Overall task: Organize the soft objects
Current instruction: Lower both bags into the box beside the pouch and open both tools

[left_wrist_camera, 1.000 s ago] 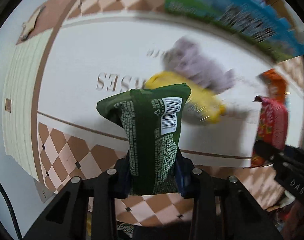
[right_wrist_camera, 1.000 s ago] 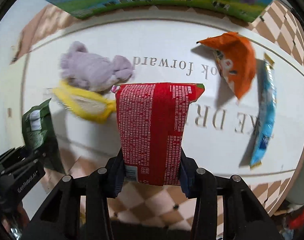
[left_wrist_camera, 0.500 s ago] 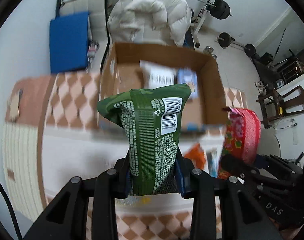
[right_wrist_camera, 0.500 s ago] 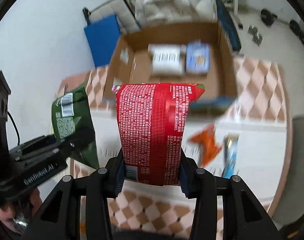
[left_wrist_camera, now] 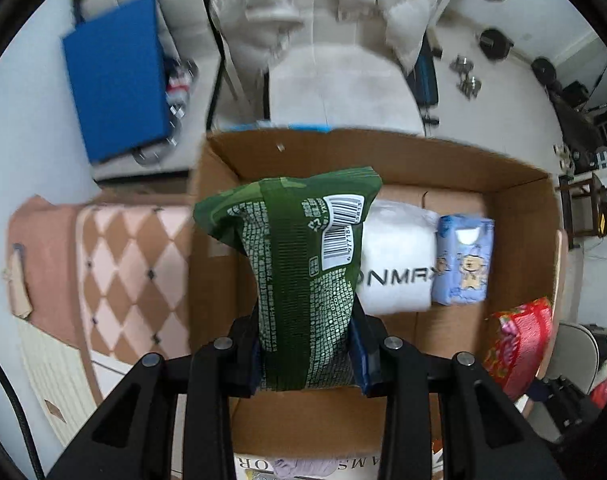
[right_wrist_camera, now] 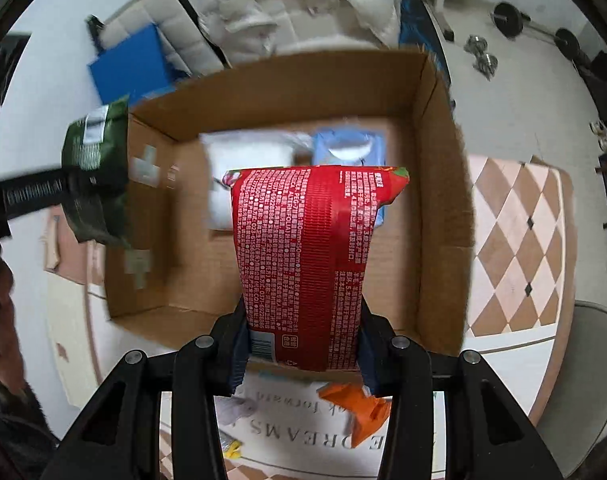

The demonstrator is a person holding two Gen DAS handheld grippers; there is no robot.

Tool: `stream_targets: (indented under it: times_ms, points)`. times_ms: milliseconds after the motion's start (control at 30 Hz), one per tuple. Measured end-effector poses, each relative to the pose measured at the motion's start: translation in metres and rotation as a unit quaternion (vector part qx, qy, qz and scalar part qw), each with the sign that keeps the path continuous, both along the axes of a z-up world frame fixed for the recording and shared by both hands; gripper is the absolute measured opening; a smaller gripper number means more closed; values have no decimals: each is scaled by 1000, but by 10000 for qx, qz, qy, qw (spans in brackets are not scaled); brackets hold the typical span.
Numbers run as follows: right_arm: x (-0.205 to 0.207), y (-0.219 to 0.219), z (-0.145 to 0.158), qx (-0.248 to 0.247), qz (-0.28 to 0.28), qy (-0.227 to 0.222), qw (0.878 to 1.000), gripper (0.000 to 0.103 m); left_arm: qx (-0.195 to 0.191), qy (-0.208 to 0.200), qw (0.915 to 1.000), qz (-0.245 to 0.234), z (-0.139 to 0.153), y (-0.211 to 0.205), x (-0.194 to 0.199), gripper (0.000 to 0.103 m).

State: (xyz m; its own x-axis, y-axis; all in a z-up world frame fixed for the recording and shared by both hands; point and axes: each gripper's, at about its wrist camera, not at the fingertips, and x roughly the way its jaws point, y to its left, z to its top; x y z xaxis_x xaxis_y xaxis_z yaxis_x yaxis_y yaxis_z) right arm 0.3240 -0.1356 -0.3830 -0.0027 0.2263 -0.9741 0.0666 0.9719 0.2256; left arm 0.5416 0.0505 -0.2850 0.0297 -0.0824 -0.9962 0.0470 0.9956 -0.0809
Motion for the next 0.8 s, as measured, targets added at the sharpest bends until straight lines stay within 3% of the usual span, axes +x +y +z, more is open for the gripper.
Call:
stream_targets:
  times_ms: [167, 433, 600, 633, 667, 700, 733, 800]
  points:
    - [17, 3, -53, -64, -77, 530, 9985, 47, 122, 493, 9987, 65, -42, -2, 25, 32]
    - [29, 10, -43, -155, -10, 869, 9961, 47, 283, 636, 9975, 141, -64, -2, 36, 32]
    - [49, 10, -27, -228, 93, 1032, 9944, 48, 195, 815, 9964, 116, -63, -2, 43, 39]
    - [54, 12, -19, -246, 113, 1106, 9935, 54, 257, 822, 9960, 229, -60, 1, 44, 47]
    - [79, 6, -30, -250, 121, 1134, 9932, 63, 251, 770, 9962, 321, -57, 5, 45, 58]
    - [88, 4, -29, -255, 106, 1129, 9932, 85, 237, 694, 9967, 344, -54, 6, 47, 65]
    - [95, 2, -23, -203, 49, 1098, 9937, 90, 226, 573, 9976, 318, -48, 7, 46, 75]
    - [107, 2, -7, -178, 10, 1001, 9948, 90, 181, 485, 9983, 270, -40, 6, 44, 80]
